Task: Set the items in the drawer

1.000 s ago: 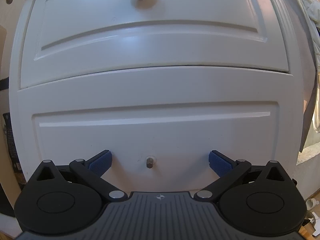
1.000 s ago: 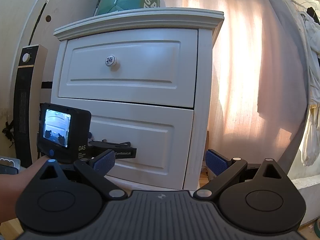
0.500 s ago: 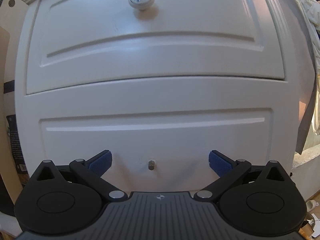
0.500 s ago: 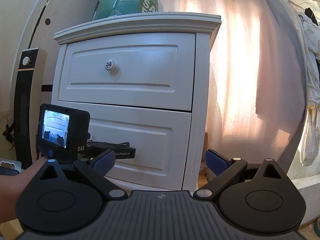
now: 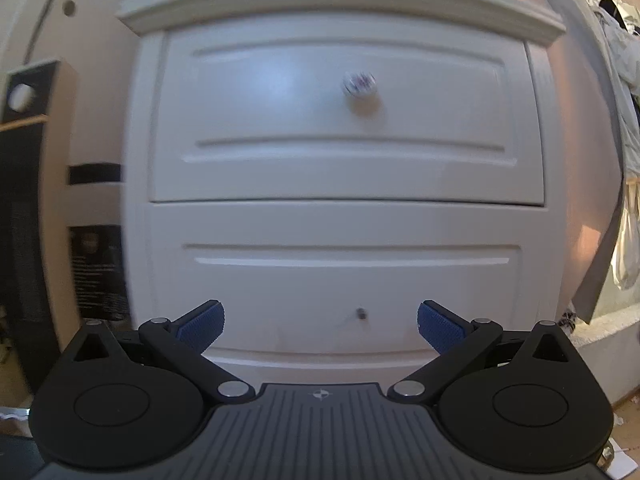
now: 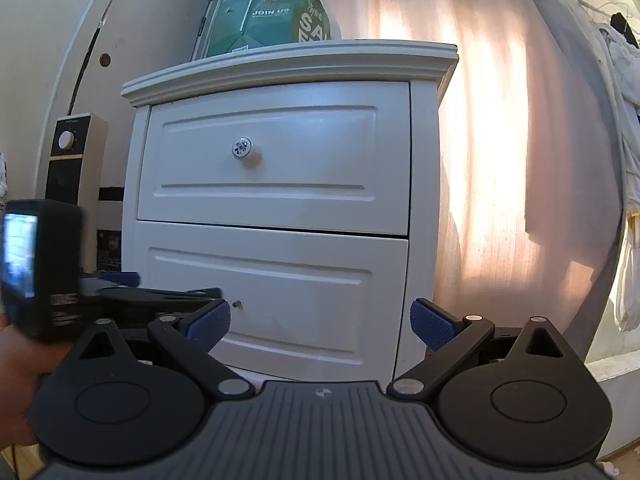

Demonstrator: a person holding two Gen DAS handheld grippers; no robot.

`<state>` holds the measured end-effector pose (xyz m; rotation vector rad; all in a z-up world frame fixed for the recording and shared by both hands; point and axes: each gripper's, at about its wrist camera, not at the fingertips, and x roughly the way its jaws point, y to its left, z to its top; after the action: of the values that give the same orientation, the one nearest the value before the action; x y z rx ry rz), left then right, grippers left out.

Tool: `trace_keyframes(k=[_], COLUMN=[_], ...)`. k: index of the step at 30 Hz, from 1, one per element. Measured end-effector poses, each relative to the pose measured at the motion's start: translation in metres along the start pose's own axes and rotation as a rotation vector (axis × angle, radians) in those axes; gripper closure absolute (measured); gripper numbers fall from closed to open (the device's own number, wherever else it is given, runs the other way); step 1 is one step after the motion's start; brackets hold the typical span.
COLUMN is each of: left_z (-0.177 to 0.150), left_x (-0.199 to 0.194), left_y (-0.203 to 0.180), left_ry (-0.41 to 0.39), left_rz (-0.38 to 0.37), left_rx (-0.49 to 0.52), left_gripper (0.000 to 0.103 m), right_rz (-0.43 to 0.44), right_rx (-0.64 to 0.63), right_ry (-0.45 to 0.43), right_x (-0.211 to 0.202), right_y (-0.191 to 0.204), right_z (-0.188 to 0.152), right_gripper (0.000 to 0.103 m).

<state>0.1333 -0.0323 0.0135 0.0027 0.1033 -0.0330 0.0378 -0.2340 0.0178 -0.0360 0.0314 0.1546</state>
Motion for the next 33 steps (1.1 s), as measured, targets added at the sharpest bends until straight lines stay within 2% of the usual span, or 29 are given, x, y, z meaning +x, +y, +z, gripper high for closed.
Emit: trace_keyframes(k=[2, 6, 10, 18, 33], left_z=[0.006, 0.004, 0.006, 0.008, 0.011], left_x=[-0.017, -0.05, -0.071, -0.107, -0.15], left_y=[0.01, 0.016, 0.022, 0.034, 0.037], left_ry=[-0.005, -0.002, -0.02, -0.042, -0.061], left_rz=[0.007, -0.028, -0.012, 0.014, -0.024], left_rx=[-0.005, -0.017, -0.005, -0.012, 0.006], left_gripper=[0.0, 0.0, 0.0, 0.0, 0.0], right_rz=[0.001, 0.003, 0.003, -0.012, 0.005], right_rx=[-0.001, -0.004, -0.005, -0.003, 0.001], right_ry=[-0.002, 0.001, 0.003, -0.016, -0.04], right_x=[-0.001, -0.003, -0.007, -0.019, -0.045], right_y=[0.004, 0.011, 0.018, 0.03, 0.048], right_z=[0.0, 0.001, 0.001, 0.007, 0.013], right_gripper=[0.0, 0.0, 0.0, 0.0, 0.0])
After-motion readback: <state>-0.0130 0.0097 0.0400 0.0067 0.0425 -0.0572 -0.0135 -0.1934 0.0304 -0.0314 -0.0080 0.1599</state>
